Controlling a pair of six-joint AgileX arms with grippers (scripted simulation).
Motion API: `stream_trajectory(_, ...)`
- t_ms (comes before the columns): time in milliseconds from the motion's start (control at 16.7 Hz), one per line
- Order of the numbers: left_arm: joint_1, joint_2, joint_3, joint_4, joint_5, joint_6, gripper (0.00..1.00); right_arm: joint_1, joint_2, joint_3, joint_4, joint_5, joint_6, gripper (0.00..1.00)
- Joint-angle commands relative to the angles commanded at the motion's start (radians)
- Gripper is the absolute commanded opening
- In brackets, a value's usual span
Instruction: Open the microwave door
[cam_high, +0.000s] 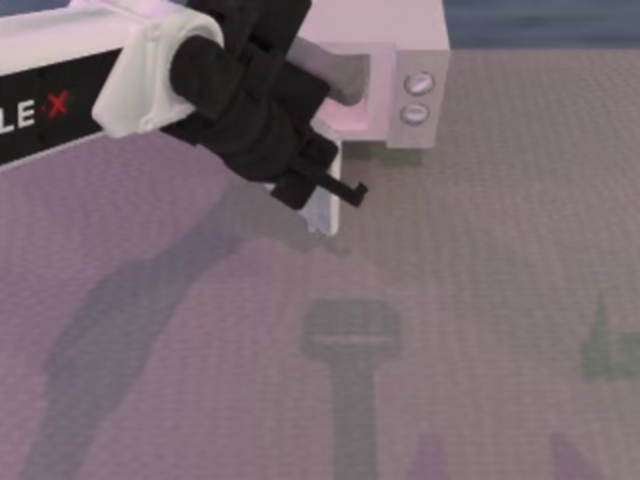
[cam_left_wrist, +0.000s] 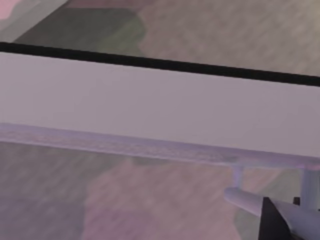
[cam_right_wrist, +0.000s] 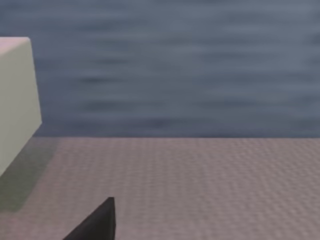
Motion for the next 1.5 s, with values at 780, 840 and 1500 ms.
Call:
stream_trajectory(780,0.006,-0.012,-0.016,0.000,0.022,0.026,0.00,0.000,0.000,0.000,0.000,0.000,0.000,1.00)
stream_trajectory(840,0.014,-0.019,-0.024,0.000,0.031,0.046,0.00,0.000,0.000,0.000,0.000,0.000,0.000,1.00)
stream_trajectory(1500,0.033,-0.035,-0.043,-0.002,0.053,0.093,0.00,0.000,0.000,0.000,0.000,0.000,0.000,1.00)
